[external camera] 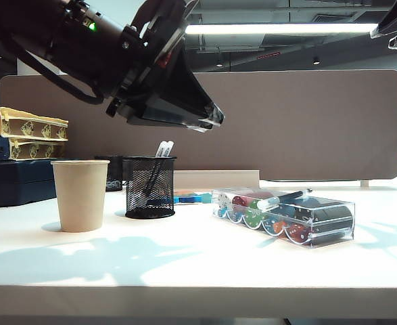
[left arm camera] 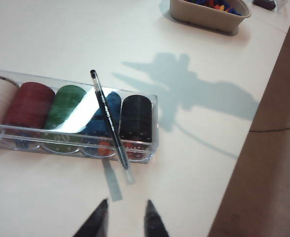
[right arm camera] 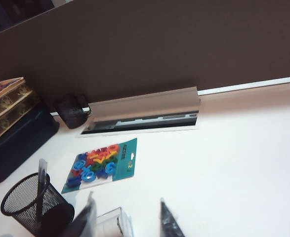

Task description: Pick up one pen and put it in the pen container.

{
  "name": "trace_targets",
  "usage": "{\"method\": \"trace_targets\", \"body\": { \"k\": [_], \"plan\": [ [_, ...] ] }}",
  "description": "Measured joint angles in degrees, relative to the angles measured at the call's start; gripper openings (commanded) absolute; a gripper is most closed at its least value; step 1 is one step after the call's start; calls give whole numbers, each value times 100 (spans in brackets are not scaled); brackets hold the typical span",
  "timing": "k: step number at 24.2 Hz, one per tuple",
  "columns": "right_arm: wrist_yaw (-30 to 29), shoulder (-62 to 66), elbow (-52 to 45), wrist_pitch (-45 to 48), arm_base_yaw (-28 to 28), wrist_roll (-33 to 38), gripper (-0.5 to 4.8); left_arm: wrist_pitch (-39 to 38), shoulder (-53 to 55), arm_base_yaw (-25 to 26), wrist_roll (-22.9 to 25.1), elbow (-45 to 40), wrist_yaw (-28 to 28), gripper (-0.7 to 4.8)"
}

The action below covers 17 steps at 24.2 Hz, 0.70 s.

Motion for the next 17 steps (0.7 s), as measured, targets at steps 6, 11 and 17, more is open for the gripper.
{"method": "trace_targets", "body": {
  "k": [6,11,17],
  "plan": [
    [0,221,57,33,0,0,160,7,42,-107,24,2,-85,113],
    [-4,396,55,33,2,9,185,0,323,-188,85,59,-188,154],
    [-4,514,57,52,0,9,185,236,629,-212,92,269,-186,154]
  ]
}}
